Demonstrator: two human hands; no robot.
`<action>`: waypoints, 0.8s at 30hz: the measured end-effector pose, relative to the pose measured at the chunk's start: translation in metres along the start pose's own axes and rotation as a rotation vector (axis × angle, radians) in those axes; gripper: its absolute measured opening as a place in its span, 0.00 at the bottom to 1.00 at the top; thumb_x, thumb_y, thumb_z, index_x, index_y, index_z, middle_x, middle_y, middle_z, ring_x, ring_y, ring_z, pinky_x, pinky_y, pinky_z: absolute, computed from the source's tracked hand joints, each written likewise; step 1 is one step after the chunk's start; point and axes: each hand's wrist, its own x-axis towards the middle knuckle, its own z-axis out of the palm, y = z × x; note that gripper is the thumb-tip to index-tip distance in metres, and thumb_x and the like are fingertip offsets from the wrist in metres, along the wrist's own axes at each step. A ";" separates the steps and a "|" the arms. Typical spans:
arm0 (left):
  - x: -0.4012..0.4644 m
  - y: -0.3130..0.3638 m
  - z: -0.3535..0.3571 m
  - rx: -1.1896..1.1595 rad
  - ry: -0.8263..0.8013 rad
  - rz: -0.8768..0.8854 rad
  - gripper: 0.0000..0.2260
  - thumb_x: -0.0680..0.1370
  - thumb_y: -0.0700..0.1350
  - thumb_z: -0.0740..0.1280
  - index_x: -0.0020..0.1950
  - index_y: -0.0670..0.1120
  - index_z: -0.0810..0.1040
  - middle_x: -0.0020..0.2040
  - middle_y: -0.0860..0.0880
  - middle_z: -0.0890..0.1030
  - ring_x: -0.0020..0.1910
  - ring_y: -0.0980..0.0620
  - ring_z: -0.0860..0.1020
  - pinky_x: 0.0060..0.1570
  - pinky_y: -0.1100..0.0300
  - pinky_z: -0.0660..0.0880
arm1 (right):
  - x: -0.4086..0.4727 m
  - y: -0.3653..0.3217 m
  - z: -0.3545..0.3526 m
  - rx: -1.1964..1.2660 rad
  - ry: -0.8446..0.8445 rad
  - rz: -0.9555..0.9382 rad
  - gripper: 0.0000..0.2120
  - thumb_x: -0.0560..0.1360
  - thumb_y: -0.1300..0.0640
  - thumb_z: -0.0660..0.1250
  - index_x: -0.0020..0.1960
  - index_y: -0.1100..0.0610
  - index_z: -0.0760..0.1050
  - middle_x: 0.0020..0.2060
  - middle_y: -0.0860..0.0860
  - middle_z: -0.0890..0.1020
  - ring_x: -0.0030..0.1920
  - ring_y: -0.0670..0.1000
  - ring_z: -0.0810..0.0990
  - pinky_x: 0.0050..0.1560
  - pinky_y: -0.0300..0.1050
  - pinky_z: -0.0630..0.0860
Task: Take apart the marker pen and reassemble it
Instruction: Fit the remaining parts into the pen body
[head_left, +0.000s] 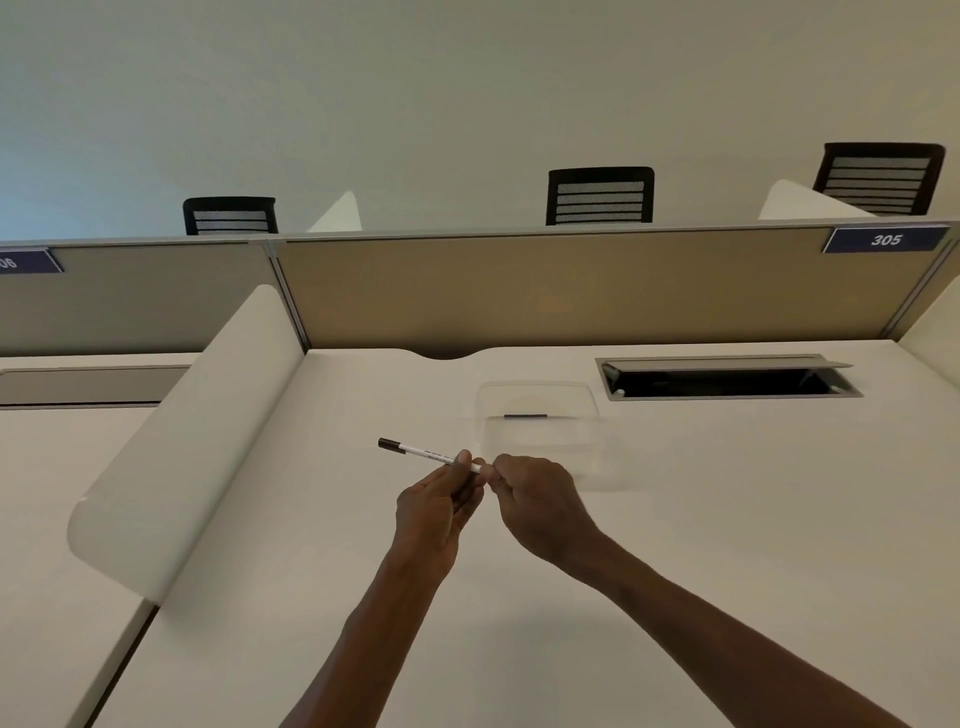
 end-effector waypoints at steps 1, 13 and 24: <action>0.000 -0.001 -0.001 -0.006 0.005 0.002 0.06 0.74 0.41 0.73 0.39 0.41 0.87 0.41 0.42 0.86 0.40 0.50 0.85 0.41 0.60 0.82 | 0.002 -0.006 0.001 0.187 -0.058 0.163 0.18 0.81 0.53 0.60 0.34 0.58 0.72 0.25 0.49 0.75 0.26 0.51 0.70 0.28 0.46 0.66; 0.005 -0.012 -0.003 -0.015 0.027 0.063 0.07 0.75 0.41 0.72 0.45 0.37 0.86 0.43 0.40 0.86 0.41 0.48 0.85 0.43 0.60 0.82 | 0.006 -0.010 0.004 0.284 -0.175 0.388 0.20 0.82 0.48 0.55 0.37 0.57 0.74 0.31 0.50 0.79 0.29 0.49 0.74 0.32 0.46 0.71; 0.010 -0.007 -0.002 -0.012 -0.022 0.012 0.07 0.75 0.42 0.72 0.40 0.40 0.87 0.41 0.43 0.86 0.40 0.50 0.85 0.41 0.60 0.81 | 0.003 0.008 0.013 0.293 -0.034 0.130 0.17 0.82 0.54 0.58 0.34 0.55 0.68 0.26 0.47 0.72 0.26 0.48 0.69 0.30 0.45 0.65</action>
